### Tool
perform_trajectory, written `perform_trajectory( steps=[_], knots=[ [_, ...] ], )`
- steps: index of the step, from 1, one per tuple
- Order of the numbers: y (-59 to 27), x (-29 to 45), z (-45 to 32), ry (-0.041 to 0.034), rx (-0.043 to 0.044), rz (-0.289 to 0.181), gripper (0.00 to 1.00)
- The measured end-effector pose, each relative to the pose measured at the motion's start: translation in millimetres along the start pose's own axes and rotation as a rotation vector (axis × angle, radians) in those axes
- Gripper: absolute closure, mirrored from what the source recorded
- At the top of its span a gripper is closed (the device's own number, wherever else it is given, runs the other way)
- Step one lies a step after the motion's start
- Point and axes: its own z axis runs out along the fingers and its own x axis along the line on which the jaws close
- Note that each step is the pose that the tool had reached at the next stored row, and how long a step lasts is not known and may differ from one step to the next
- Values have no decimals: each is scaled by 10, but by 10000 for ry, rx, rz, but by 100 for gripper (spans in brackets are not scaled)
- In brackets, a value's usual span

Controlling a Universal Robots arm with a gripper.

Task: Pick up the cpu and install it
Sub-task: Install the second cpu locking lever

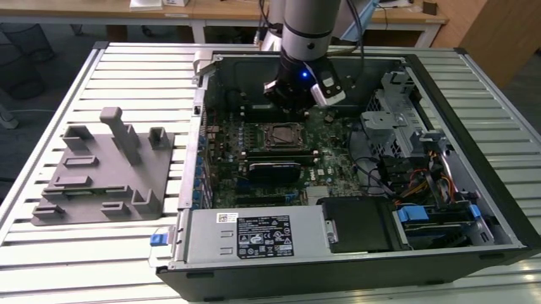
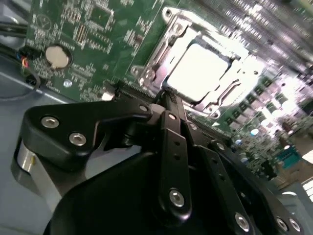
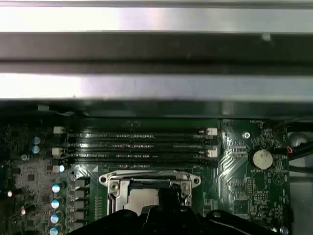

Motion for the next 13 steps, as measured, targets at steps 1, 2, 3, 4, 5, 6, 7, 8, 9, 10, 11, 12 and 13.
perform_trajectory(
  steps=[1,2,3,4,5,6,7,8,9,10,11,12,13],
  knots=[
    [-32,0,-4,1,2,-1,89],
    [-67,-1,-7,1,2,-2,89],
    [-100,-1,-10,0,0,-2,89],
    [-127,-2,-13,1,1,-2,89],
    [-155,-2,-16,1,2,-2,89],
    [-182,-2,-19,1,2,-1,89],
    [-203,-2,-21,0,1,-1,89],
    [-223,-2,-23,1,1,-1,89],
    [-243,-3,-25,1,2,-1,89],
    [-257,-3,-26,1,1,-1,89],
    [-264,-3,-27,0,0,-1,89],
    [-267,-2,-27,0,1,-1,89],
    [-268,-3,-27,0,1,0,89]
  ],
)
